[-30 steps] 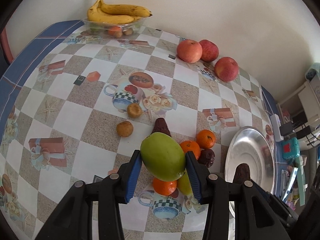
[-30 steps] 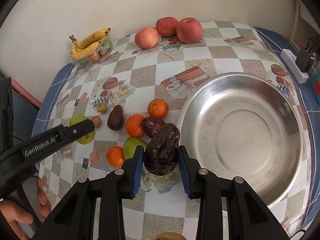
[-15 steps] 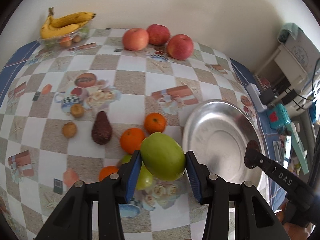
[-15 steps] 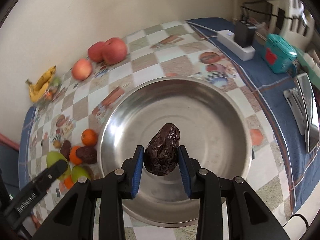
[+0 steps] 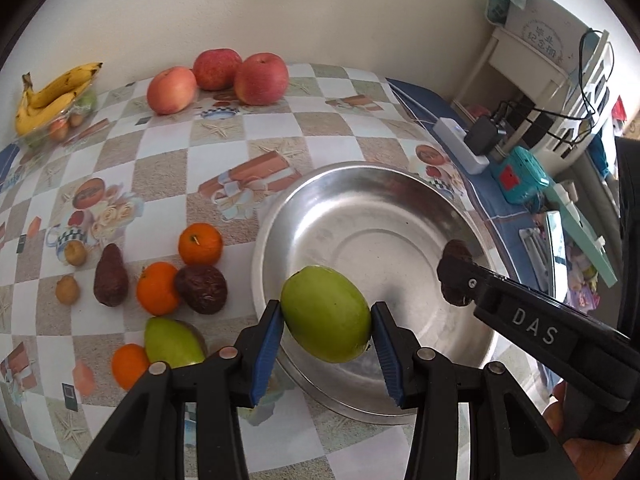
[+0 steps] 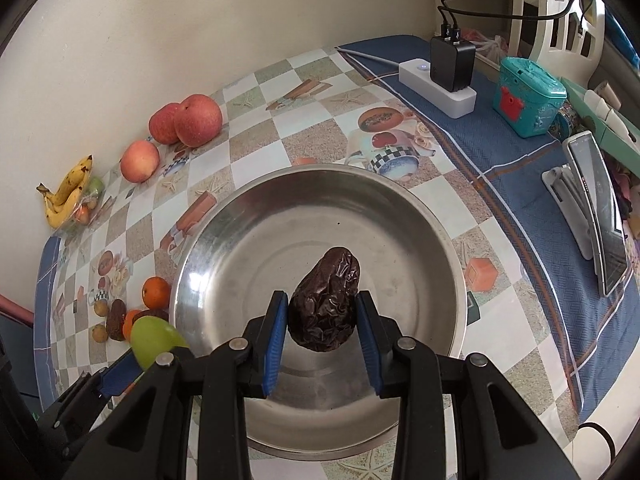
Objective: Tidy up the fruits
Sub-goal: 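Carry the date over the steel bowl and release it while the left tool drops the green fruit in, then withdraw both open tools from the bowl back toward the fruit cluster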
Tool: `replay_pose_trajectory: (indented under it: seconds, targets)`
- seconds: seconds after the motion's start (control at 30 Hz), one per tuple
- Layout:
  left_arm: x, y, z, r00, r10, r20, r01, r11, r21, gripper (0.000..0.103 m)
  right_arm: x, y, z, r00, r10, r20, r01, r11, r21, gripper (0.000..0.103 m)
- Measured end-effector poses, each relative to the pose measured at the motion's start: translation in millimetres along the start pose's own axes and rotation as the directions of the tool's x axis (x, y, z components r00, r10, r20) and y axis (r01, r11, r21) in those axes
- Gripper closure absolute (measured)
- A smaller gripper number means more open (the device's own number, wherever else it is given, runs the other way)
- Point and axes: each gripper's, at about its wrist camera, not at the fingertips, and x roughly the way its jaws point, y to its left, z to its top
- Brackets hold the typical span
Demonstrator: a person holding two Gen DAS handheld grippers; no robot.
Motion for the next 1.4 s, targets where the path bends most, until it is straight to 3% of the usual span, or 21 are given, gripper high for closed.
replay_pose_trajectory:
  seconds: [0.53, 0.87, 1.13, 1.4]
  targets:
    - [0, 5, 0, 1.0, 0.007, -0.008, -0.007, 1.0, -0.021, 0.054, 4, -1, -2, 1.0, -0.012, -0.014, 0.012, 1.0, -0.003, 0.067]
    - [-1, 24, 0, 0.996, 0.087, -0.021, -0.089, 0.992, -0.085, 0.054, 4, 0, -2, 1.0, -0.012, -0.016, 0.012, 1.0, -0.01, 0.067]
    - [-12, 57, 0, 0.983, 0.181, -0.02, -0.181, 0.964, -0.194, 0.054, 7, 4, -3, 1.0, -0.009, -0.024, 0.008, 1.0, -0.027, 0.067]
    - [-32, 97, 0, 0.974, 0.225, 0.001, -0.214, 0.929, -0.301, 0.054, 5, 16, -5, 1.0, 0.012, -0.021, -0.013, 0.997, -0.075, 0.067]
